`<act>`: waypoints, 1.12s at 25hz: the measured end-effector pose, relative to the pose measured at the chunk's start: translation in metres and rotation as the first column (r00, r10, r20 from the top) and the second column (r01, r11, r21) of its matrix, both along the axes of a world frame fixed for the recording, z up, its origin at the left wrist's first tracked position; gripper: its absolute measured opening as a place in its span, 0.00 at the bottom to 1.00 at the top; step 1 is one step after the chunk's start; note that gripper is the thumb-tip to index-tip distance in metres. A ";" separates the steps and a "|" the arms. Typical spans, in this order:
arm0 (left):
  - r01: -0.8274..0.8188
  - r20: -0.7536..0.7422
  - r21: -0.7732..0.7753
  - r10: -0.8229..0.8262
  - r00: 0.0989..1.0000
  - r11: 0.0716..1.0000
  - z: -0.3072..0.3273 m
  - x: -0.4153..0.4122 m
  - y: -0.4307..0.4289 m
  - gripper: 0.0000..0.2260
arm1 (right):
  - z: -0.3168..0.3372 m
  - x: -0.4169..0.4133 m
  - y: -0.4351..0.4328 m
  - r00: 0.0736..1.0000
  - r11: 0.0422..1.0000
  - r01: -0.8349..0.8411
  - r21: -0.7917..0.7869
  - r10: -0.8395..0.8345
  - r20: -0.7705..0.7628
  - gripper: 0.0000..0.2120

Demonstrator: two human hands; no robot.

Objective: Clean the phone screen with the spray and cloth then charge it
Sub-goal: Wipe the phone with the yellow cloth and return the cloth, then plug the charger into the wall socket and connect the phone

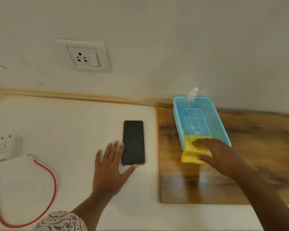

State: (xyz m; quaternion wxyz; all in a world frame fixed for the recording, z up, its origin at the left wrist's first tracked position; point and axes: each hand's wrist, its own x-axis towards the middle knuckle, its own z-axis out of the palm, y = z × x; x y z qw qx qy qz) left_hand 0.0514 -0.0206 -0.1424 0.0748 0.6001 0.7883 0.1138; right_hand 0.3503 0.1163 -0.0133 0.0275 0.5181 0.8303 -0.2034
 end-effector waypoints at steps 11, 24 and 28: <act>0.003 -0.016 -0.020 -0.003 1.000 1.000 0.001 0.001 0.000 0.38 | -0.015 -0.001 0.000 0.995 0.955 -0.029 0.297 0.056 -0.082 0.13; 0.018 0.006 -0.017 -0.018 1.000 1.000 0.001 0.000 0.001 0.38 | -0.014 -0.005 -0.001 0.996 0.982 0.077 0.171 -0.066 -0.068 0.08; 0.008 0.097 -0.071 -0.002 0.995 0.997 0.017 0.000 0.004 0.43 | 0.007 -0.012 -0.001 0.965 0.999 0.002 0.044 -0.014 0.261 0.30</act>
